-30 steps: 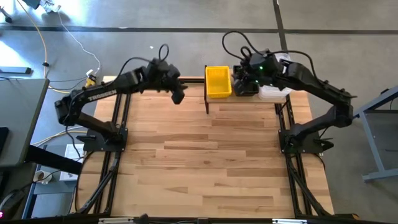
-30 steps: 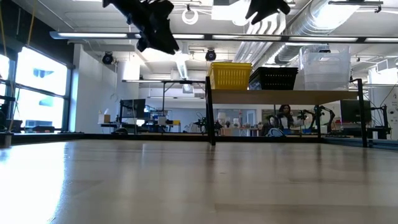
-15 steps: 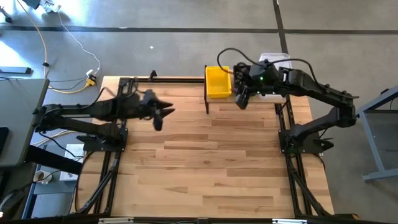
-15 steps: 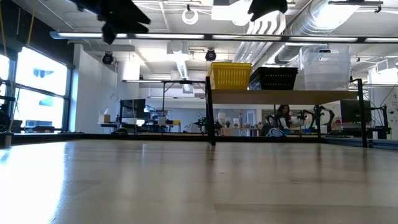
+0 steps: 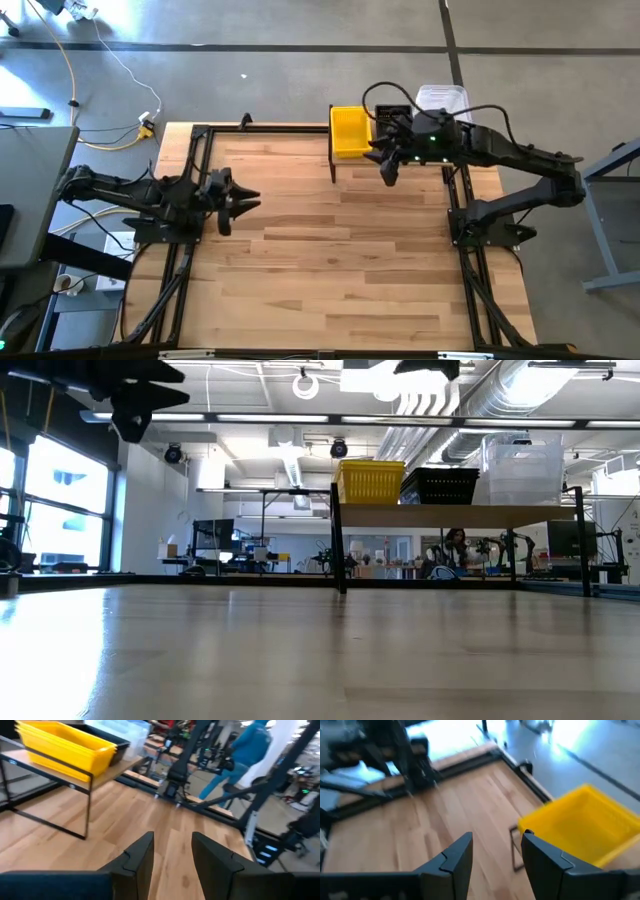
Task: Stack baskets on shelf by color
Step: Return to Home Position
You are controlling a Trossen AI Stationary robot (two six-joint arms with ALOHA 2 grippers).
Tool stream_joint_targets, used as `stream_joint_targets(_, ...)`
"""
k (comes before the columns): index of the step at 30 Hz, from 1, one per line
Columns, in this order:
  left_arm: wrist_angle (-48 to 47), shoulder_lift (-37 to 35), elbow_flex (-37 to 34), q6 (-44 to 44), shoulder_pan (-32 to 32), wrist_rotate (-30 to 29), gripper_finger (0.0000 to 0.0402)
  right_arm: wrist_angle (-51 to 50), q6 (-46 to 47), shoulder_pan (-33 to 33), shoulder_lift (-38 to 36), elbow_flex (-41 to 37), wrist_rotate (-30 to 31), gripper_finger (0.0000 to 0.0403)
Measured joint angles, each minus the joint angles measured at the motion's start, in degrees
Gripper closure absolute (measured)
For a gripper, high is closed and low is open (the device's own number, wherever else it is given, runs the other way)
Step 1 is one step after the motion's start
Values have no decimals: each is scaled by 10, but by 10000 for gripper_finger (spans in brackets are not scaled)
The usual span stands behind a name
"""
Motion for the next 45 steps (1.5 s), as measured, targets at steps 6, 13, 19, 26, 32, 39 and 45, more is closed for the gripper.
stream_joint_targets(6,69,-40,-81,12,-35,0,280,75,0,28,-36,0,1,250)
stream_joint_targets(13,159,-66,-172,20,-42,0,280,74,-5,55,-103,0,18,250)
stream_joint_targets(19,193,-70,-230,24,-41,0,280,23,-27,81,-177,0,102,250)
stream_joint_targets(26,162,-67,-232,42,-41,0,280,10,-35,105,-271,-84,159,250)
stream_joint_targets(32,157,-67,-232,37,-40,-2,280,112,-15,114,-374,-260,152,250)
stream_joint_targets(39,145,-67,-232,84,-40,0,280,194,22,127,-459,-412,121,250)
stream_joint_targets(45,145,-67,-231,91,-40,0,280,245,32,133,-501,-509,117,250)
